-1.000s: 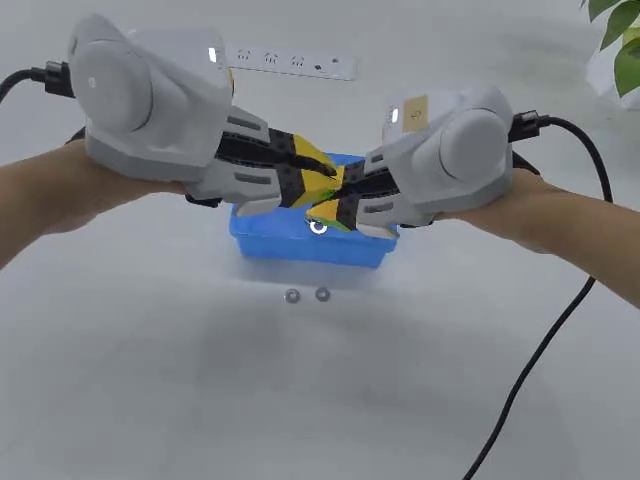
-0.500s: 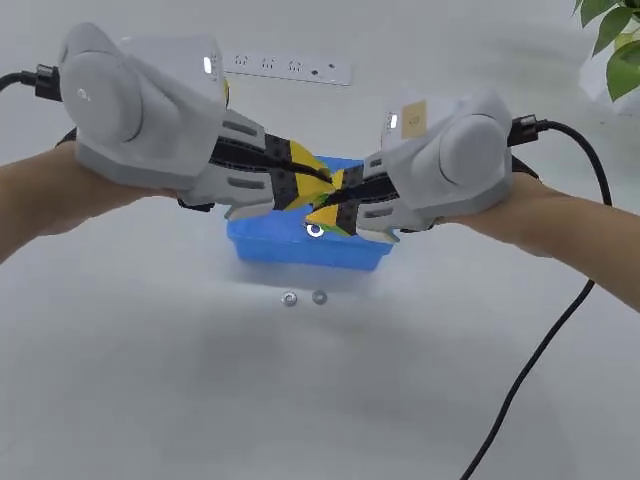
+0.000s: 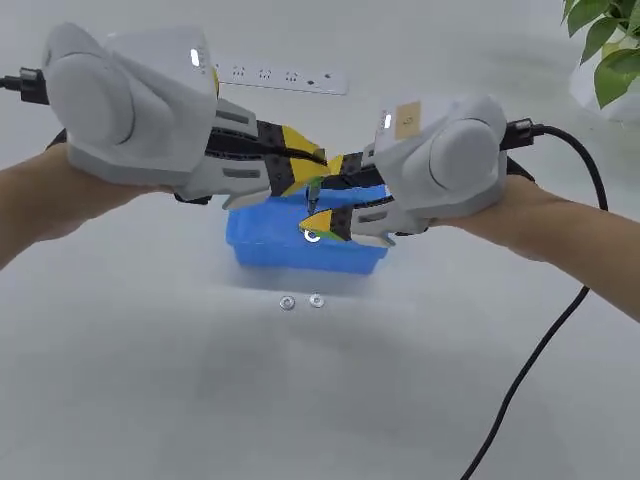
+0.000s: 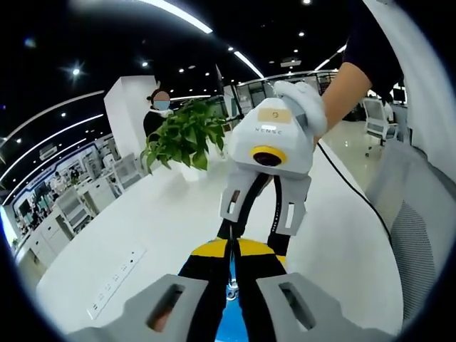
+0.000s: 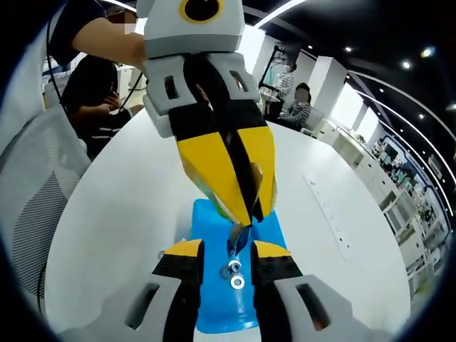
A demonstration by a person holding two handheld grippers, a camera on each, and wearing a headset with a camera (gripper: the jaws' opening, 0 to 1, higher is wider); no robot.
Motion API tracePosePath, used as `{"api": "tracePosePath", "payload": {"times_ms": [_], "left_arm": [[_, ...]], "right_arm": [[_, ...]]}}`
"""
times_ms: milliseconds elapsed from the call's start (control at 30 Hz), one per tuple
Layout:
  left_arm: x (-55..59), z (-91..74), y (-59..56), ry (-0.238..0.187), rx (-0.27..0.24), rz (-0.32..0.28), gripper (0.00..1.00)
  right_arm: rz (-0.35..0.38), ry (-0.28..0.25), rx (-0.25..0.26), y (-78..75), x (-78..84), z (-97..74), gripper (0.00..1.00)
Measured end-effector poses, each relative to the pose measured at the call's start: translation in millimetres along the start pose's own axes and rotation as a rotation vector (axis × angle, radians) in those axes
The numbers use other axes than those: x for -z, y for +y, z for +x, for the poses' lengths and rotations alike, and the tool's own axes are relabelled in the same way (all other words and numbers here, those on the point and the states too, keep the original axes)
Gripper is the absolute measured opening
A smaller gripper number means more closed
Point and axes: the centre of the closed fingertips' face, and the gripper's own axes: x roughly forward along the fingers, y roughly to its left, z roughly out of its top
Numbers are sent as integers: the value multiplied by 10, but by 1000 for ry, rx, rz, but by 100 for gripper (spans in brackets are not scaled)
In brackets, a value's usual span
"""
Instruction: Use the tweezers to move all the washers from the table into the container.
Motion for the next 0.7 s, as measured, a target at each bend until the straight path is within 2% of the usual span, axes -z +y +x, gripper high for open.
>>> {"api": "tracePosePath", "payload": {"times_ms": [167, 300, 400, 500, 633, 700], "left_arm": [[-116, -57, 13, -13, -9, 19, 6], [-192, -111, -19, -24, -26, 29, 6], [-210, -157, -70, -24, -31, 34, 6], [-217, -216, -117, -25, -39, 33, 6], [-218, -314, -172, -28, -57, 27, 6], [-214, -371, -204, -29, -68, 21, 6]], "right_arm": [[23, 9, 25, 15, 53, -52, 32], [82, -15, 72, 8, 62, -131, 37], [100, -17, 100, 18, 98, -194, 40], [125, -27, 149, 10, 129, -277, 43], [188, -66, 196, 15, 142, -377, 52], [206, -67, 208, 53, 166, -431, 57]]}}
